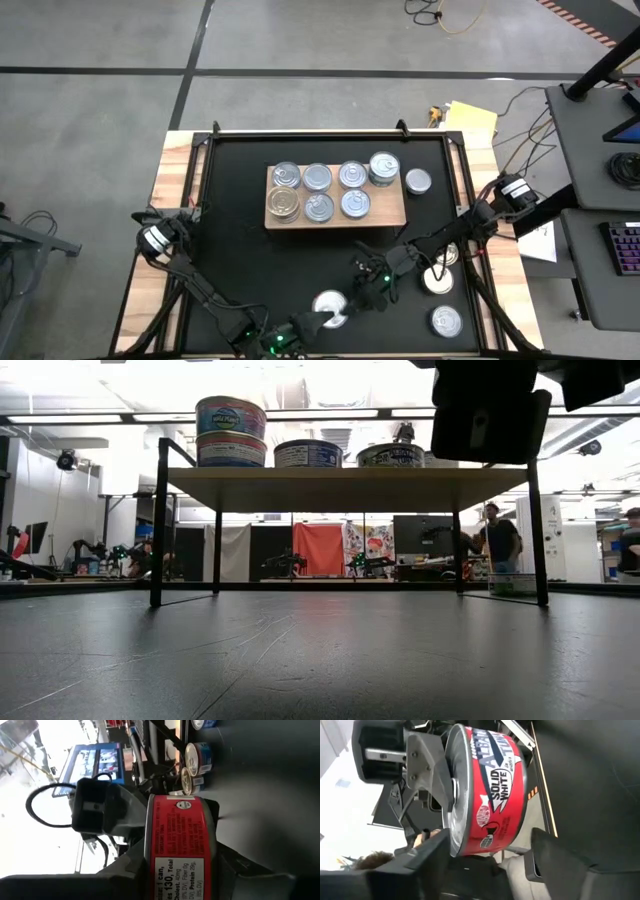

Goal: Stack canned seafood by type on shelf
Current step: Stack the red tuna can on the red tuna can

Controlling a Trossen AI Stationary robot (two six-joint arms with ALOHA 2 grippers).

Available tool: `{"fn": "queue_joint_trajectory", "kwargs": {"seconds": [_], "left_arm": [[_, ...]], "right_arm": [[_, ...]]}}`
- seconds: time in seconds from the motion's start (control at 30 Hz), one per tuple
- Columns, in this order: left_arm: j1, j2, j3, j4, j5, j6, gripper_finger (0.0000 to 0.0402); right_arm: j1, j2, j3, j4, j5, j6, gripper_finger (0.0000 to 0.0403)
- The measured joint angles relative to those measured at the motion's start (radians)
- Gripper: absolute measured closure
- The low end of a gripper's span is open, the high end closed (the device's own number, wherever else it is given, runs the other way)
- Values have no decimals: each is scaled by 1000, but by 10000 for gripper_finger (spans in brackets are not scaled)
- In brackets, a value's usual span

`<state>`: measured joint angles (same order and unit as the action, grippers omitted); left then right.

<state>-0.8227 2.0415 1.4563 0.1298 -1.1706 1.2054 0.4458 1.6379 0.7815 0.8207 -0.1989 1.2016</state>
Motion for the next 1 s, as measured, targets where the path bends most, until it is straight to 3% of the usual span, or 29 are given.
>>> {"fn": "queue_joint_trajectory", "kwargs": {"seconds": [0.27,0.47,0.6,0.8,0.9,1.0], "left_arm": [[-18,-4,0,-5,-64,-166,288],[-49,-18,-5,-26,-87,-290,288],[-53,-57,-30,-70,-54,-419,288],[-40,-172,-151,-49,123,-575,288],[-24,-245,-264,89,175,-589,288],[-6,-313,-406,334,253,-541,288]], "right_arm": [[0,-6,0,-2,-10,-11,67],[-1,-30,-1,-24,-10,-43,50],[7,-68,-1,-89,11,-154,51],[71,-129,-1,-208,174,-455,51],[115,-153,-1,-263,331,-620,51],[159,-163,10,-306,484,-833,51]]}}
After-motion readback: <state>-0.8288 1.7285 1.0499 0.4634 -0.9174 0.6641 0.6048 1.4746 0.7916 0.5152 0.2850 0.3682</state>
